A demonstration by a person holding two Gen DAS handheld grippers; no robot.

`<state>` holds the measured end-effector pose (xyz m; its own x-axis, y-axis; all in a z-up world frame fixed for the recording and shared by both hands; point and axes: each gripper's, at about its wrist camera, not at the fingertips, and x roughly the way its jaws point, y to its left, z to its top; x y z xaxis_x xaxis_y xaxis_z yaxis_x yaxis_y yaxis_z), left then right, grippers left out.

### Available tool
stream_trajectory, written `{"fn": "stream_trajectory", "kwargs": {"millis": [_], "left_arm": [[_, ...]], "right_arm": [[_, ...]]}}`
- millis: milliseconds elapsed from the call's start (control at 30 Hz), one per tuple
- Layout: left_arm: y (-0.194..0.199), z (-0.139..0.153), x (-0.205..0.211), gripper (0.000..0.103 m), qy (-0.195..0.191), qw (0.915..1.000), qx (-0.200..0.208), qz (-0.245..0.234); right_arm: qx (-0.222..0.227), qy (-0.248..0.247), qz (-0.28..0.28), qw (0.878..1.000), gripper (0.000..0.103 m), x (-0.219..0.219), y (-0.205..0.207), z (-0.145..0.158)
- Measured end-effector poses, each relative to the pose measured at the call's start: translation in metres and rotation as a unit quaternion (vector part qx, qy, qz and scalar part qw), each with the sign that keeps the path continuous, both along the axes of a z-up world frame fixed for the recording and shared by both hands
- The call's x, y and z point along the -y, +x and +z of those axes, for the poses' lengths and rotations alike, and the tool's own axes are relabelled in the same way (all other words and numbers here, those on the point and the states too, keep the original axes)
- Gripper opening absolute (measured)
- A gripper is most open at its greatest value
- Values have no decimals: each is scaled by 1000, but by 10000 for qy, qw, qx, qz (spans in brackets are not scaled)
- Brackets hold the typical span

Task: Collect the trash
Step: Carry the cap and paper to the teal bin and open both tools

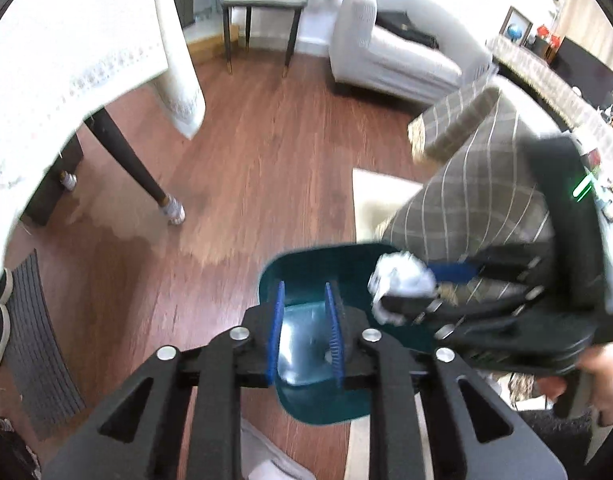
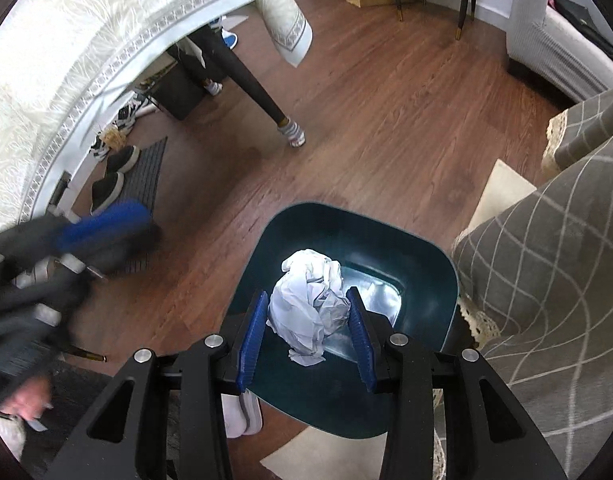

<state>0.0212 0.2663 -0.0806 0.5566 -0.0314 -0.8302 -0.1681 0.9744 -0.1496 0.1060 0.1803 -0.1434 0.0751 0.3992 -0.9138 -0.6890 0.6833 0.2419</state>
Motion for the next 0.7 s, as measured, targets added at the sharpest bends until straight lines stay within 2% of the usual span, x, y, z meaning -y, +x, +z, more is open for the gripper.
{"fn": "stream_trajectory", "kwargs": {"millis": [233,300,333,367,467,700], "left_arm": [[-3,47,8,21,139,9971,748,69],[-4,58,10,21,113,9955,934,95],[-5,63,13,21,96,9948,1005,97],[-5,69,15,21,89,9938,1101,95],[-6,80,23,21,96,9923,1231,78],[-7,99,39,22,233,9887,1479,20]], "right_arm": [[-116,-314,43,9994,42,2,-3,-21],[-149,-404,79,9990,47,5,-5,-26],[-145,-428,76,9990,58,6,-5,-28],[-128,-471,75,9988,63,8,-6,-29],[-111,-570,113,9982,63,11,-11,-32],[-112,-353,247,9990,63,14,-23,-20]]}}
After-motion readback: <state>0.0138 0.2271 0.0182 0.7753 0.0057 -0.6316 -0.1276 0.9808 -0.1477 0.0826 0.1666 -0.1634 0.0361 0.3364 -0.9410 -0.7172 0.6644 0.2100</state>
